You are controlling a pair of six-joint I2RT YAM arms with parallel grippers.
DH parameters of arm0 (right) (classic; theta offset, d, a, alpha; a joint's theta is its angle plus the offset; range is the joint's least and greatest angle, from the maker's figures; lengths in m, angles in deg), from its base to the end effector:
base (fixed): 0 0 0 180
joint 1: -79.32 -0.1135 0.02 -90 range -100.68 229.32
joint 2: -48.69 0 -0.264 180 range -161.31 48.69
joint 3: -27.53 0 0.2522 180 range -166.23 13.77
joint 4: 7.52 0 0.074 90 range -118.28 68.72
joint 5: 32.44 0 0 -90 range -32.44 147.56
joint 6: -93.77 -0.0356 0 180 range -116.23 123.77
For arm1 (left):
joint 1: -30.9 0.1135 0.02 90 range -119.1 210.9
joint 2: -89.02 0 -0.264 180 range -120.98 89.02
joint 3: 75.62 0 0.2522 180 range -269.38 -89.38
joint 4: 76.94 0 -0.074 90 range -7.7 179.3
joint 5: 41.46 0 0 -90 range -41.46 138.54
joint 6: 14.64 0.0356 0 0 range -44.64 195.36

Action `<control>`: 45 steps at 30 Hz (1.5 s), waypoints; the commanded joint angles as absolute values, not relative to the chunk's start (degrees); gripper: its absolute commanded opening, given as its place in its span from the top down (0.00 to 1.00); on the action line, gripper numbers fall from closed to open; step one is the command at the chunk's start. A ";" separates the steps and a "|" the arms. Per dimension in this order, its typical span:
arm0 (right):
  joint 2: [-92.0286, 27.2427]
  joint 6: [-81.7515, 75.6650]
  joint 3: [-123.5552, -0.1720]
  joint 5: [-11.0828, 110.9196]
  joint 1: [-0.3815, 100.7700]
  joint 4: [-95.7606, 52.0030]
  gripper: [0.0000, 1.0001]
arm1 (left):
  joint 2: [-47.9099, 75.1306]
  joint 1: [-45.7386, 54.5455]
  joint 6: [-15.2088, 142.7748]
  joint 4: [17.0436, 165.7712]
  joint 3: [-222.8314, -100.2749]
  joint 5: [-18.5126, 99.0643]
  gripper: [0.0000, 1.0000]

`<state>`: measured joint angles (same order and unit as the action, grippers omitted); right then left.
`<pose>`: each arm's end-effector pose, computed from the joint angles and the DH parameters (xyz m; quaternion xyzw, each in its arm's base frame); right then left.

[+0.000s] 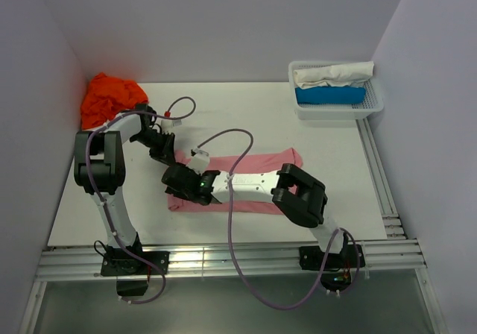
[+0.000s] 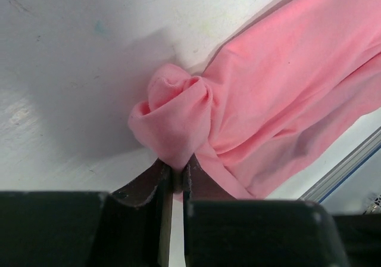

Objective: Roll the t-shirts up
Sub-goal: Roll the tshirt

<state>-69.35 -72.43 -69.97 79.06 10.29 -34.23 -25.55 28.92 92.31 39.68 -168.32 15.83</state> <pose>0.1743 0.4183 0.1794 0.1251 0.9088 0.2898 0.2727 0.3715 -0.0321 0.1561 0.1692 0.9437 -0.2738 0.0761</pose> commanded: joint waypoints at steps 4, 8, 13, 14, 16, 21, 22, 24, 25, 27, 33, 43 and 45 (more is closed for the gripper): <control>-76.19 -65.76 -83.86 88.41 9.98 -53.09 0.44 | -22.60 28.44 91.97 41.05 -168.05 17.51 0.91; -82.69 -63.12 -95.36 91.13 10.06 -59.76 0.42 | -22.52 28.35 92.06 40.79 -168.31 17.60 0.91; -86.13 -59.52 -101.27 92.45 10.15 -60.57 0.42 | -22.69 28.27 92.15 40.79 -168.13 17.77 0.91; -87.18 -59.34 -103.37 92.63 10.24 -61.61 0.42 | -22.69 28.27 92.06 40.88 -168.13 17.86 0.91; -88.15 -58.72 -105.14 92.80 10.15 -62.67 0.42 | -22.69 28.27 92.15 40.79 -168.13 17.86 0.91; -89.30 -58.54 -108.92 95.08 9.63 -66.28 0.42 | -22.96 28.27 92.06 40.88 -168.13 18.04 0.91; -89.13 -58.11 -108.84 95.44 9.54 -66.28 0.42 | -22.87 28.27 92.06 40.88 -168.13 18.13 0.91; -88.60 -57.06 -108.49 95.53 9.27 -65.15 0.42 | -22.87 28.27 91.97 41.05 -168.13 18.30 0.91; -88.60 -56.61 -108.14 95.44 9.27 -64.62 0.42 | -22.96 28.27 91.97 41.05 -168.05 18.22 0.91; -89.12 -56.00 -108.57 95.00 9.27 -63.82 0.42 | -22.96 28.18 91.97 40.96 -168.13 18.21 0.91; -92.29 -54.68 -112.09 94.39 9.10 -63.82 0.42 | -23.13 28.00 91.89 41.05 -168.13 18.48 0.91; -94.66 -55.38 -113.50 91.31 8.92 -65.32 0.44 | -23.04 27.74 91.71 41.40 -167.87 18.74 0.91; -94.92 -55.90 -113.58 90.44 8.75 -66.10 0.47 | -22.87 27.74 91.62 41.40 -167.87 18.83 0.90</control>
